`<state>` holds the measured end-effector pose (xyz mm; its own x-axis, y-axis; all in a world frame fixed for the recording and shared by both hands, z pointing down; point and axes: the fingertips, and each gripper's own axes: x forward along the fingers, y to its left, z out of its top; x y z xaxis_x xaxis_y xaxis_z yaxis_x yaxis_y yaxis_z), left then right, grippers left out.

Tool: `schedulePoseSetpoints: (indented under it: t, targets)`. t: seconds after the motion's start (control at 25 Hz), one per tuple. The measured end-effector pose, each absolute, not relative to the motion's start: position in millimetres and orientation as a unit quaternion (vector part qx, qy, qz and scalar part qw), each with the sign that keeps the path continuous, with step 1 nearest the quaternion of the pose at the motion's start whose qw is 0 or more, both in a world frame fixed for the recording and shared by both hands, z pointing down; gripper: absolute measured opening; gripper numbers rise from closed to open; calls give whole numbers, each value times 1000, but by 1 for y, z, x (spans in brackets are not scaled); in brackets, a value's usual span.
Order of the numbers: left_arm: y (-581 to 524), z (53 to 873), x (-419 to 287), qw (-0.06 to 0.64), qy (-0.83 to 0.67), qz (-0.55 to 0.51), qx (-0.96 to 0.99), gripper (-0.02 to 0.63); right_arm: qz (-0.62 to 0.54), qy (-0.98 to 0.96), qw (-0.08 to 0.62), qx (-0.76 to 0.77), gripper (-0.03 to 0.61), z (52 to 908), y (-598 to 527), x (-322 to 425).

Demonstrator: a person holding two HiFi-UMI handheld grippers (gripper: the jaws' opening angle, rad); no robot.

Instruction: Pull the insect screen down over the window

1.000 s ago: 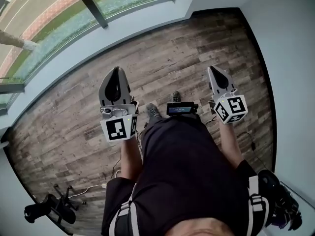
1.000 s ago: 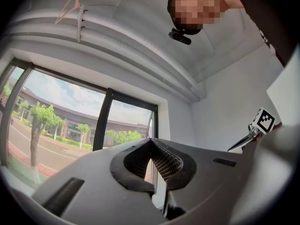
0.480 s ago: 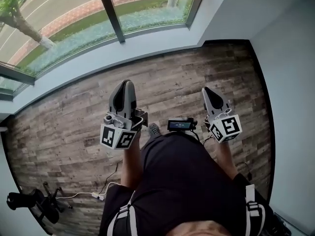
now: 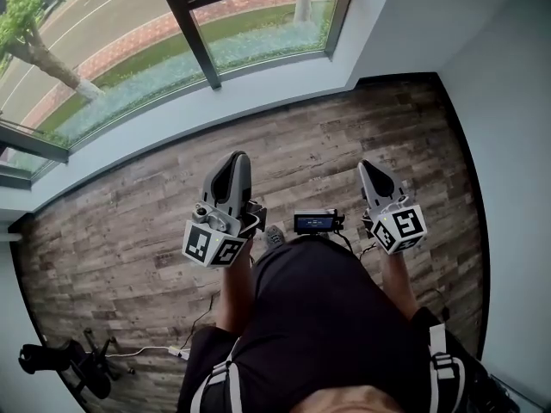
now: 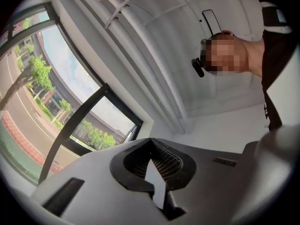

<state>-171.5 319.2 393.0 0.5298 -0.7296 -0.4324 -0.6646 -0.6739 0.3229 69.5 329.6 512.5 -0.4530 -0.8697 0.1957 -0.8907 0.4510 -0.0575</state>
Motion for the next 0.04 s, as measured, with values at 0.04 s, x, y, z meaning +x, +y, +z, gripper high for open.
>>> schedulePoseSetpoints:
  t: [0.04]
  targets:
    - [319, 393, -170, 54, -400, -268, 875, 6, 75, -849, 70, 519, 9, 513, 329, 70]
